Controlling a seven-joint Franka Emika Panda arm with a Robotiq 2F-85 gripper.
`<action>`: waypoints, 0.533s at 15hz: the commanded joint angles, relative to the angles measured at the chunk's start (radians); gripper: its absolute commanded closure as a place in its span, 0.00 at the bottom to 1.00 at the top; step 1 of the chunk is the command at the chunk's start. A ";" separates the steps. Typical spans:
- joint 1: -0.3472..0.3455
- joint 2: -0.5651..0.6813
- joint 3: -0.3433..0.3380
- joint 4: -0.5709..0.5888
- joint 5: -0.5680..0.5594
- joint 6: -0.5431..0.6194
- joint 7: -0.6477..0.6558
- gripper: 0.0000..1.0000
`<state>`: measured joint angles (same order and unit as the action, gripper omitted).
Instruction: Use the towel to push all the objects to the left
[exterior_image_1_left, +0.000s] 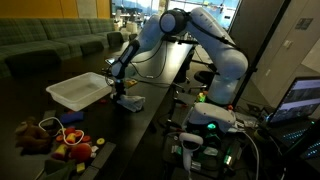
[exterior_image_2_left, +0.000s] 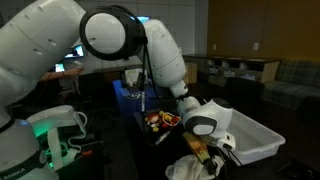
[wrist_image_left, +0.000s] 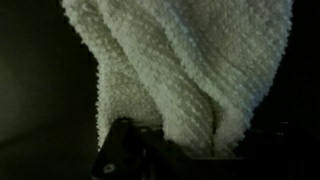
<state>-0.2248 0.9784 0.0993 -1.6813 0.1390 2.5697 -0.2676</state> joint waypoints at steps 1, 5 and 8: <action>0.041 0.053 -0.005 0.138 -0.024 -0.093 0.031 0.97; 0.097 0.115 -0.038 0.267 -0.049 -0.155 0.077 0.97; 0.114 0.162 -0.057 0.364 -0.059 -0.209 0.113 0.97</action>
<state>-0.1387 1.0716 0.0721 -1.4538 0.1043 2.4266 -0.2004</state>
